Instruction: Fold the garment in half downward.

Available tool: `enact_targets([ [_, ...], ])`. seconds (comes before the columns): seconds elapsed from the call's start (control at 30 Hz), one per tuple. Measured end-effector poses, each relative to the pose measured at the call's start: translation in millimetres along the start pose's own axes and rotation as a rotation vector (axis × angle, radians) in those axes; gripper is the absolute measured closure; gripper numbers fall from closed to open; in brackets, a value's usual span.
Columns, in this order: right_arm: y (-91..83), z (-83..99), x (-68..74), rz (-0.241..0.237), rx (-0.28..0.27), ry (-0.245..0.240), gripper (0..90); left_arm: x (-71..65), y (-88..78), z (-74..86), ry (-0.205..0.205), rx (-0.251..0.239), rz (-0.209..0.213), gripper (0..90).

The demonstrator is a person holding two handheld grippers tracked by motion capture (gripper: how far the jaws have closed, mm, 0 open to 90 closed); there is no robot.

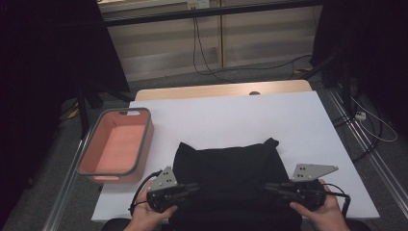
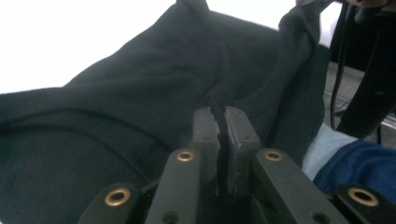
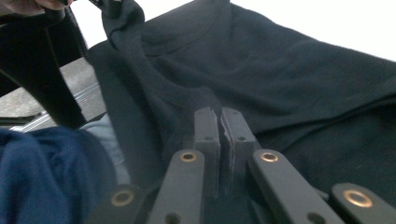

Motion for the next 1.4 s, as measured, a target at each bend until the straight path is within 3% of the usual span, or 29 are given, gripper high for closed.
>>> enact_targets([
  [0.1, -2.6, 1.2, 2.8, -0.031, -0.018, 0.011, 77.3, -3.4, -1.8, -0.2, -0.011, -0.01, 0.027, 79.4],
  [0.17, -3.7, -0.8, 1.6, -0.026, -0.031, 0.018, 70.4, -3.0, -4.4, -3.3, -0.036, -0.036, 0.042, 66.9],
  [0.23, -4.3, -2.3, -0.5, -0.017, -0.039, 0.022, 61.8, -0.3, -7.3, -6.1, -0.041, -0.051, 0.031, 67.7],
  [0.3, -4.8, -3.7, -3.5, -0.016, -0.042, 0.029, 59.2, 3.0, -9.1, -7.8, -0.059, -0.06, 0.036, 64.8],
  [0.43, -4.1, -6.1, -9.3, 0.0, -0.047, 0.031, 56.7, 12.7, -8.1, -8.7, -0.07, -0.051, -0.01, 57.6],
  [0.57, 2.8, -8.4, -19.6, 0.052, -0.011, 0.026, 56.2, 27.8, 1.1, -10.1, -0.073, -0.01, -0.058, 53.1],
  [0.67, 8.1, -14.1, -35.3, 0.113, 0.019, 0.023, 54.4, 50.4, 10.1, -14.6, -0.093, 0.03, -0.112, 40.6],
  [0.73, 10.7, -20.5, -47.1, 0.144, 0.039, 0.01, 51.9, 63.2, 14.4, -20.1, -0.095, 0.026, -0.15, 33.4],
  [0.83, 13.7, -35.7, -69.4, 0.19, 0.052, 0.019, 51.6, 81.1, 21.1, -31.7, -0.055, 0.031, -0.201, 30.6],
  [0.97, 17.3, -51.3, -99.0, 0.246, 0.061, 0.033, 51.9, 106.3, 30.9, -47.6, -0.085, 0.008, -0.235, 30.1],
  [1.07, 21.6, -57.5, -123.7, 0.284, 0.052, 0.074, 59.4, 126.8, 41.8, -53.4, -0.095, 0.013, -0.276, 30.3],
  [1.13, 25.1, -57.4, -139.0, 0.353, 0.066, 0.076, 69.9, 137.2, 50.9, -54.7, -0.104, 0.03, -0.288, 29.4],
  [1.23, 35.5, -55.4, -156.9, 0.365, 0.102, 0.099, 73.9, 149.3, 57.9, -56.3, -0.129, 0.039, -0.307, 24.1],
  [1.33, 42.3, -54.2, -170.9, 0.364, 0.088, 0.137, 73.5, 154.6, 60.8, -50.8, -0.165, 0.047, -0.324, 20.8],
  [1.4, 47.0, -49.5, -179.7, 0.359, 0.08, 0.167, 70.2, 155.1, 61.0, -47.5, -0.149, 0.077, -0.332, 20.1],
])
Point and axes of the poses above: each handheld gripper's, and its own axes: y roughly forward along the jaws, z roughly out of its underside, x roughly to its left, the point moved 6 cm from there along y, roughly forward along the jaws, and after that the axes turned 3 degrees about x, right-handed, at the moved point
